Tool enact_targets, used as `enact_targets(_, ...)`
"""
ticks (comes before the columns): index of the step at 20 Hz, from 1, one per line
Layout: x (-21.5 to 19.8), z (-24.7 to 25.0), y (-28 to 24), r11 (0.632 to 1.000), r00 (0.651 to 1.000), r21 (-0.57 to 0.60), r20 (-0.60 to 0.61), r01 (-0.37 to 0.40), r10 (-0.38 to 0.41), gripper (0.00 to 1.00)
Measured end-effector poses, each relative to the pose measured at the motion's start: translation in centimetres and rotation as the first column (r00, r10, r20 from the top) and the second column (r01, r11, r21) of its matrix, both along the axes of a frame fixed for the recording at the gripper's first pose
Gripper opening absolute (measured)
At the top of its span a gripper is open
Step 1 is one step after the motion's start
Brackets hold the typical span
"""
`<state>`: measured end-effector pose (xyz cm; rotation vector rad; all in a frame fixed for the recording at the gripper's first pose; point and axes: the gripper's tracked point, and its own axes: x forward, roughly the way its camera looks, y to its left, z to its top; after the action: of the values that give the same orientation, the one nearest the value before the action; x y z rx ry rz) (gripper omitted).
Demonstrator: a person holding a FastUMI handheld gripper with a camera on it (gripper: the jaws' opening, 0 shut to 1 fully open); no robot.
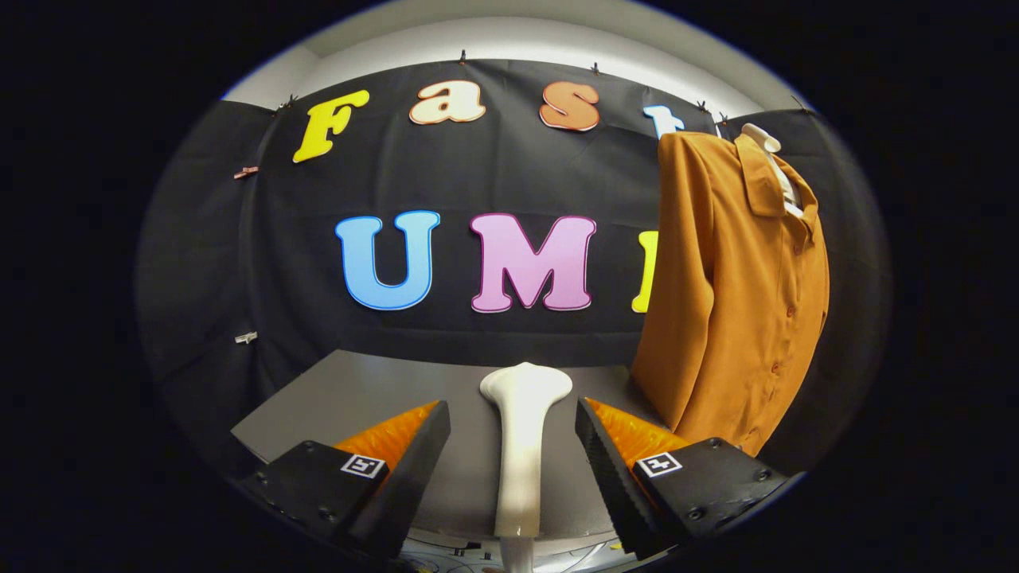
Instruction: Iron the clothes twice with a garment steamer, once on the left side and once on the right side.
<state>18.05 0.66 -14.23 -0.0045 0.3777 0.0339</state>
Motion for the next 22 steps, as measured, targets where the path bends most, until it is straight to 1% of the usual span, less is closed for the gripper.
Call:
enact_targets(5, 1.0, -4.0, -0.3, 1.0, 0.992, -0.004, -0.123, 0.005, -0.005, 0.99)
enact_targets(9, 1.3, -5.9, -0.5, 1.0, 0.983, -0.014, -0.182, 0.012, -0.015, 0.99)
enact_targets(14, 2.1, -8.5, -0.9, 0.999, 0.962, -0.024, -0.272, 0.036, -0.041, 0.99)
enact_targets(16, 2.1, -9.4, -1.3, 0.998, 0.953, -0.035, -0.299, 0.044, -0.053, 0.96)
enact_targets(18, 1.7, -9.2, -1.2, 0.998, 0.952, -0.037, -0.302, 0.047, -0.055, 0.91)
enact_targets(19, 1.7, -9.1, -1.2, 0.998, 0.953, -0.042, -0.299, 0.044, -0.055, 0.87)
enact_targets(20, 1.8, -9.3, -1.0, 0.998, 0.952, -0.046, -0.301, 0.041, -0.053, 0.85)
enact_targets(22, 2.0, -9.5, -1.0, 0.998, 0.952, -0.042, -0.301, 0.044, -0.055, 0.75)
